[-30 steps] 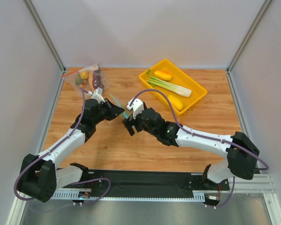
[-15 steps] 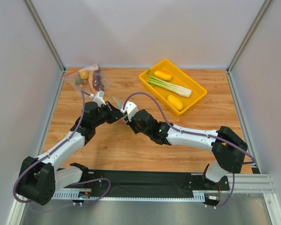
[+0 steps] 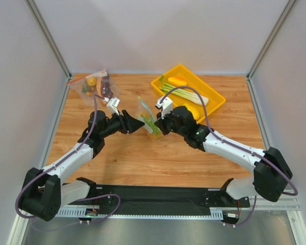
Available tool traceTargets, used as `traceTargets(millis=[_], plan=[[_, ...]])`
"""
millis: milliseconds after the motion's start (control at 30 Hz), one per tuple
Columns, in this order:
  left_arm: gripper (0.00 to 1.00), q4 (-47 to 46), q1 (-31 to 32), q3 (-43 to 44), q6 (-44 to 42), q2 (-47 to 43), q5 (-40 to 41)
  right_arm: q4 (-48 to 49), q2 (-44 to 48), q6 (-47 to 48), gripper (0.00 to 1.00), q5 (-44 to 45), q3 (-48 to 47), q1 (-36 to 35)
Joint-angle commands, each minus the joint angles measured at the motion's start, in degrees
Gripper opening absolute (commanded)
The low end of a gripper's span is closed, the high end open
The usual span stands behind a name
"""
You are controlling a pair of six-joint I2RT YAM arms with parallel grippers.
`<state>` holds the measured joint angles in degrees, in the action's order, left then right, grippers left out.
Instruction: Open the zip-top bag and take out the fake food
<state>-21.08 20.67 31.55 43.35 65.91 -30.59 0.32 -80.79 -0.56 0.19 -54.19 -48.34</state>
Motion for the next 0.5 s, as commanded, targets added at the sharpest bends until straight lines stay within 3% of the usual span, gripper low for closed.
traceTargets(millis=[0, 233, 467], plan=[[0.65, -4.1, 0.2, -0.6, -7.7, -4.2, -1.6, 2.1, 5.5, -2.0, 0.00, -11.2, 1.5, 3.1], [0.68, -6.2, -1.8, -1.8, -13.6, -9.4, -7.6, -0.1, 12.7, -1.6, 0.00, -26.5, 3.6, 7.5], [0.70, -8.0, -3.9, -0.8, -14.3, -12.7, -14.6, -2.5, 19.0, -5.3, 0.00, -38.6, 4.4, 8.6]])
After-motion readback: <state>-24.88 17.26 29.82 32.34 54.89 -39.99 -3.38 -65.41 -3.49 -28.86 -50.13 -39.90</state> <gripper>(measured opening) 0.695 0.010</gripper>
